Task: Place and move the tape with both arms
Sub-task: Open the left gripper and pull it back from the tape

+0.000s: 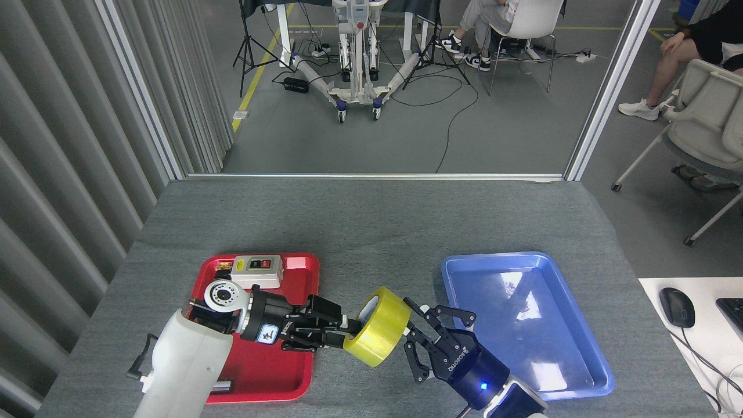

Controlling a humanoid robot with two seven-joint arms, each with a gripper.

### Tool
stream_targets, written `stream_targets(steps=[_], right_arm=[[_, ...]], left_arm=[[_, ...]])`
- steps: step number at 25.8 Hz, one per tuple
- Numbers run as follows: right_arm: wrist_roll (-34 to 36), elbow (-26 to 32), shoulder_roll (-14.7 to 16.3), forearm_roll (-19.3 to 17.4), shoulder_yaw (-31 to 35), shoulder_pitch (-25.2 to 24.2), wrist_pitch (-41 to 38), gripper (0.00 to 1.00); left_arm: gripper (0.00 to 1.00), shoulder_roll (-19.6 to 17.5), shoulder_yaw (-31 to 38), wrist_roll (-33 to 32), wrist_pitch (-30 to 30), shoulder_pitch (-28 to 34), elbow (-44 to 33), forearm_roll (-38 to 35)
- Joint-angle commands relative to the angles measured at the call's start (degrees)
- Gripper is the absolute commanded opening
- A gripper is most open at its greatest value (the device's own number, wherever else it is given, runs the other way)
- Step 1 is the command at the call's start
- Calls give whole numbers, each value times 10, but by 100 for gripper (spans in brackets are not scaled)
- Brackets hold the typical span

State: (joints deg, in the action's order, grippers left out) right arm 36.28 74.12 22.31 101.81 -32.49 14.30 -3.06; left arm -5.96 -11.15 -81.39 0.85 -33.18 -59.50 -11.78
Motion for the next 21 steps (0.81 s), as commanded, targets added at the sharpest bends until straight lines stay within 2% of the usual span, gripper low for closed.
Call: stream_targets(steps=[1, 10, 14, 18, 21], right_arm=[[3, 1, 2, 0, 0, -1, 9, 13], [4, 6, 10, -2, -1, -4, 8, 13], [4, 13, 14, -3, -1, -10, 8, 13], [4, 16, 37, -7, 0, -14, 6, 13], [4, 23, 48, -19, 5, -15, 4, 13]], left_arm=[[99, -1, 0, -1, -1, 0, 0, 1], [99, -10, 2, 3, -1, -5, 15, -2], [99, -14, 3, 19, -2, -16, 32, -39], [99, -18, 10, 125, -2, -29, 66, -132], [99, -25, 43, 200, -4, -38, 92, -155]])
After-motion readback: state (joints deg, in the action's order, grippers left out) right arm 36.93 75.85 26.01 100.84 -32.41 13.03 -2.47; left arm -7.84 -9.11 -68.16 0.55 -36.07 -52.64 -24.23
